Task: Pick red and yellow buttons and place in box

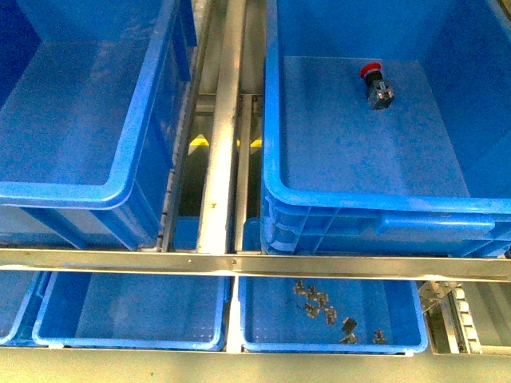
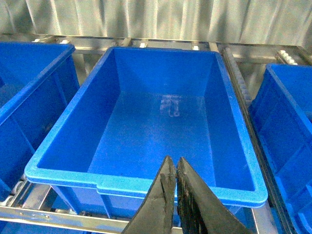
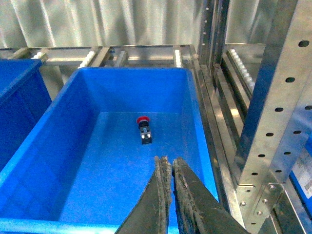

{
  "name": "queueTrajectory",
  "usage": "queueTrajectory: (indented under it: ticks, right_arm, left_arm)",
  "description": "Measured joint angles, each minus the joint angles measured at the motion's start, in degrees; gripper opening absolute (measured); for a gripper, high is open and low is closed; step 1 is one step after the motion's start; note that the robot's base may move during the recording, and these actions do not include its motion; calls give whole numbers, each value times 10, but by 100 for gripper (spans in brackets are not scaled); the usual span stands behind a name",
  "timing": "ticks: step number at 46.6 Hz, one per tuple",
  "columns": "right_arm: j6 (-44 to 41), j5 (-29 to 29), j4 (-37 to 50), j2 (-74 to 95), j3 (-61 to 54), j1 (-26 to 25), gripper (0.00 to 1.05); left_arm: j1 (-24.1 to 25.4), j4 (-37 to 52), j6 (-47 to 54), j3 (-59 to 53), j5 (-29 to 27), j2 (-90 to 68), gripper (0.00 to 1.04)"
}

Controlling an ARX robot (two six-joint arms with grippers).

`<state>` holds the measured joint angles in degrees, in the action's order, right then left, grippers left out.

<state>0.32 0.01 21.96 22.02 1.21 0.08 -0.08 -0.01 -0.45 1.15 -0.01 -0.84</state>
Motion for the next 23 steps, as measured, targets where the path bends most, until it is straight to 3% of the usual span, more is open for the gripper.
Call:
queueTrajectory:
  ticks: [23]
  right_arm:
    - [0, 0, -95, -97, 0, 0, 4]
  left_arm:
    - [0, 0, 0, 0, 0, 0, 3]
